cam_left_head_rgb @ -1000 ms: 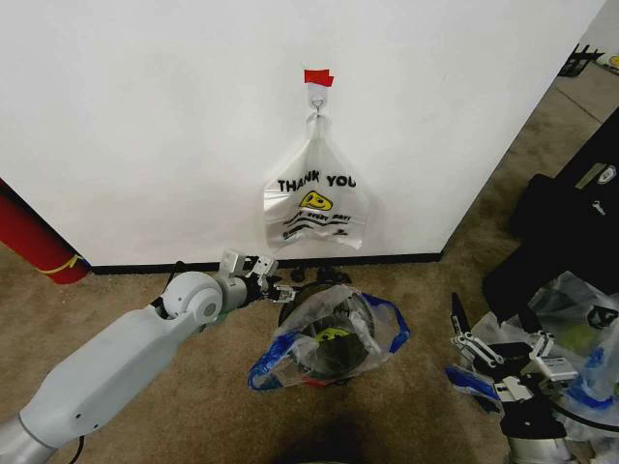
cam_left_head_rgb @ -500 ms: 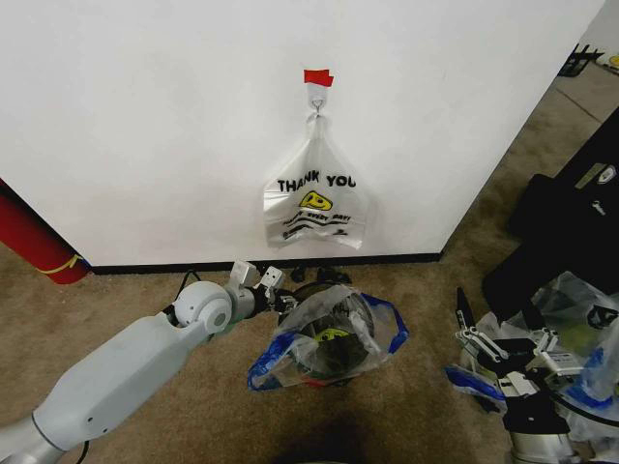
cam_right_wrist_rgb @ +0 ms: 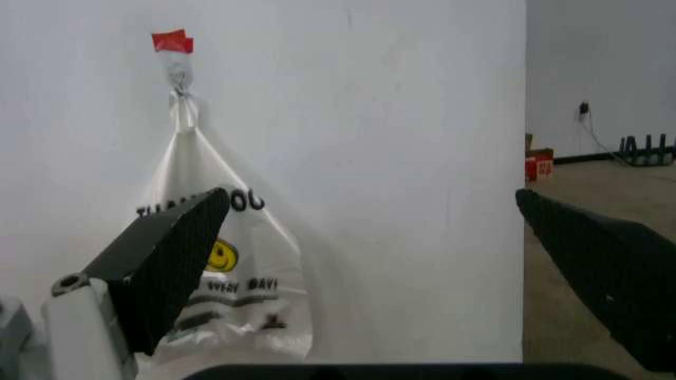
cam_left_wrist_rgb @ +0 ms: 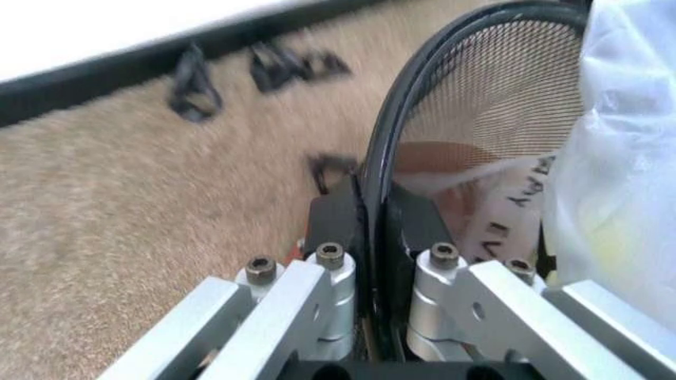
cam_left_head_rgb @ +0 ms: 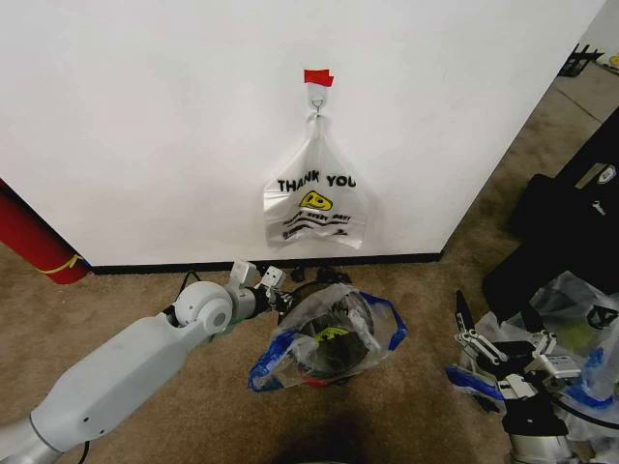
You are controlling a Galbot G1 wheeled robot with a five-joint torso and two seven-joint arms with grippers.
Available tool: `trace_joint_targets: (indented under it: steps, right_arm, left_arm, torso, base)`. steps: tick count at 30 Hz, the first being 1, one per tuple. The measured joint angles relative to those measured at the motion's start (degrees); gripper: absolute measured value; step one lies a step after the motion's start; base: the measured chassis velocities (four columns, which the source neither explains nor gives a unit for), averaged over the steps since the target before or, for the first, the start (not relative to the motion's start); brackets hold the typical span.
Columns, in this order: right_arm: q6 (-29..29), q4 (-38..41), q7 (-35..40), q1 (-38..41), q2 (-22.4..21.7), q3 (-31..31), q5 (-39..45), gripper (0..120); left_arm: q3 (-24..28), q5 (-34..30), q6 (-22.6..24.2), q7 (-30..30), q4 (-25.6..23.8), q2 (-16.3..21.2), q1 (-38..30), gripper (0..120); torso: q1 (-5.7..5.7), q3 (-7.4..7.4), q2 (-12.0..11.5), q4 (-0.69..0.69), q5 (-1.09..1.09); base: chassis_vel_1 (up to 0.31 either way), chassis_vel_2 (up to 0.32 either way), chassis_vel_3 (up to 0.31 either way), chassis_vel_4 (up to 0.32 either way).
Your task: Pick up the garbage bag from the wall and place it over the trash bin.
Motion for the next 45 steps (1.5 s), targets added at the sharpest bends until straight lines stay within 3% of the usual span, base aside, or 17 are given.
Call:
trace_joint_targets:
  steps: [4, 8, 10, 11, 17, 25, 37, 43, 45]
  right_arm:
    - [-0.76, -0.92, 0.57, 0.98, -0.65, -0.25, 0.24, 100]
    - [-1.27, -1.21, 0.84, 1.27, -0.89, -0.50, 0.24, 100]
    - [-2.57, -2.20, 1.54, 2.21, -2.08, -1.01, 0.14, 100]
    - [-2.92, -2.27, 1.70, 2.36, -2.32, -1.19, 0.15, 100]
    - [-4.16, -2.70, 2.51, 2.68, -3.11, -1.84, 0.15, 100]
    - [-5.81, -3.75, 3.68, 3.40, -4.65, -3.50, -1.23, 100]
    - [-7.02, -5.63, 4.75, 4.65, -4.81, -5.74, -3.54, 100]
    - [-10.18, -5.26, 5.98, 5.06, -5.59, -7.07, -2.70, 100]
    - [-12.24, -4.28, 6.12, 4.88, -6.47, -7.51, -1.65, 100]
  left_arm:
    - [-3.33, -6.33, -4.23, -10.94, -5.73, 1.57, 5.89, 3]
    - [-4.65, -7.94, -5.72, -14.40, -7.83, 1.97, 8.81, 3]
    - [-9.08, -11.24, -11.05, -24.77, -13.75, 1.70, 16.85, 3]
    - [-9.90, -11.48, -12.66, -26.43, -14.99, 1.48, 18.59, 3]
    - [-11.95, -10.90, -18.31, -29.05, -17.22, 0.03, 23.29, 3]
    - [-11.56, -8.56, -24.76, -28.96, -16.56, -2.83, 27.30, 3]
    - [-11.66, -8.64, -25.30, -30.07, -15.54, -4.40, 28.82, 3]
    - [-12.33, -7.86, -24.07, -29.81, -15.31, -4.99, 30.12, 3]
    - [-12.44, -6.77, -23.66, -29.73, -15.22, -4.97, 30.55, 8]
  torso:
    - [0.00, 0.00, 0.00, 0.02, 0.00]
    - [0.00, 0.00, 0.00, 0.02, 0.00]
    - [0.00, 0.00, 0.00, 0.02, 0.00]
    - [0.00, 0.00, 0.00, 0.02, 0.01]
    - [0.00, -0.01, 0.00, 0.00, 0.01]
    - [0.00, 0.00, 0.00, 0.00, 0.00]
    - [0.00, 0.00, 0.00, 0.02, 0.00]
    - [0.00, -0.01, 0.01, 0.02, 0.01]
    - [0.00, -0.01, 0.01, 0.01, 0.00]
  base:
    - [0.000, 0.000, 0.000, 0.000]
    - [0.000, 0.000, 0.000, 0.000]
    - [0.000, 0.000, 0.000, 0.000]
    - [0.000, 0.000, 0.000, 0.000]
    - [0.000, 0.000, 0.000, 0.000]
    - [0.000, 0.000, 0.000, 0.000]
    - [0.000, 0.000, 0.000, 0.000]
    - [0.000, 0.000, 0.000, 0.000]
    - [0.000, 0.000, 0.000, 0.000]
